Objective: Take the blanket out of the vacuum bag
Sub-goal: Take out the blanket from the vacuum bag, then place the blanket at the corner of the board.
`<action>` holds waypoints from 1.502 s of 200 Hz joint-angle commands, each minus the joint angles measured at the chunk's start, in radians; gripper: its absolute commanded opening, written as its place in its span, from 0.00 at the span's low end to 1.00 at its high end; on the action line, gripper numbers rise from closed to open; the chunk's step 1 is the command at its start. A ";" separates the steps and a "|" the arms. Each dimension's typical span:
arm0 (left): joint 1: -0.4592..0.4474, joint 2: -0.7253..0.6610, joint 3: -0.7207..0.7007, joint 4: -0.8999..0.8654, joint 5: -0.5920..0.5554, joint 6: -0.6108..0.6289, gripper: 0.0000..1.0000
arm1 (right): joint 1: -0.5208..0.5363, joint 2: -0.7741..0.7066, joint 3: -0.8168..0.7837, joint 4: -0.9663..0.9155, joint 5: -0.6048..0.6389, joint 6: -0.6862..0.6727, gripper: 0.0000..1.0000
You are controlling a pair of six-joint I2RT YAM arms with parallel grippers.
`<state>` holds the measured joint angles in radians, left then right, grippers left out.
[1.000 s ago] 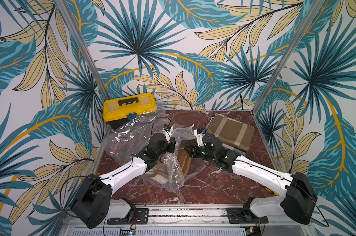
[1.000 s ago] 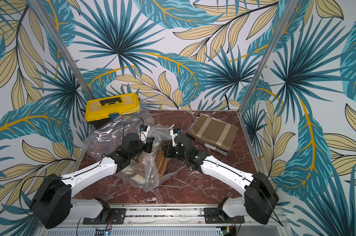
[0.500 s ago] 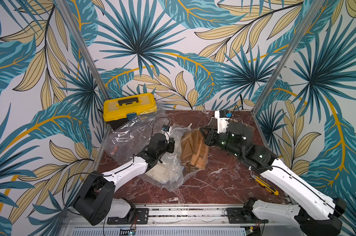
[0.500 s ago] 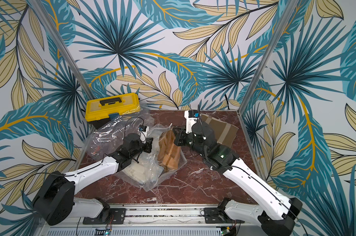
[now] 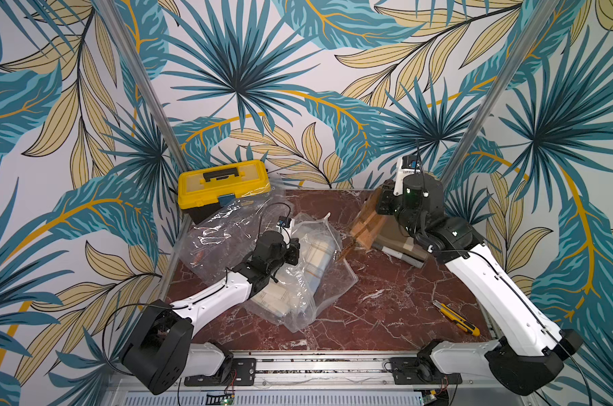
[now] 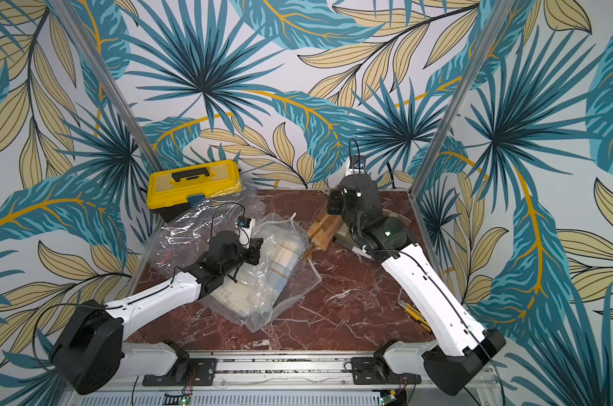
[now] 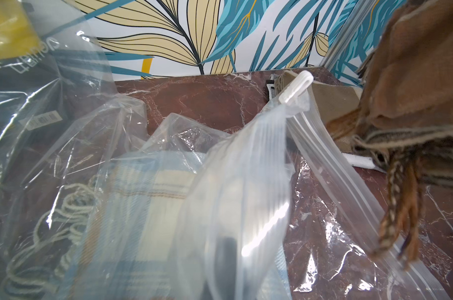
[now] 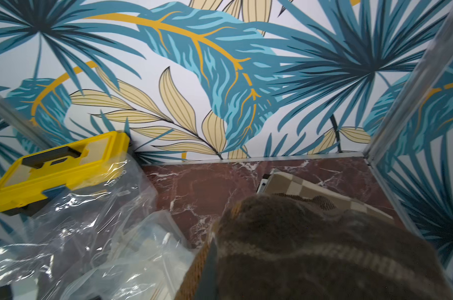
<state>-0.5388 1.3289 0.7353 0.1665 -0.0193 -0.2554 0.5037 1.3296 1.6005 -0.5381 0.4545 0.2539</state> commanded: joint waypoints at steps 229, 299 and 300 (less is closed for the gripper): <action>0.039 -0.016 -0.071 0.028 0.018 0.012 0.00 | -0.368 0.680 0.738 -0.072 -0.057 -0.070 0.00; 0.080 0.015 -0.088 0.057 0.056 0.005 0.00 | -0.410 0.801 0.785 -0.025 -0.056 0.038 0.00; 0.081 0.016 -0.088 0.058 0.057 0.004 0.00 | -0.410 0.803 0.785 -0.024 -0.057 0.038 0.00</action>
<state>-0.4854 1.3296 0.6651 0.1951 0.0204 -0.2543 0.1047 2.1017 2.3646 -0.6033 0.3950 0.2356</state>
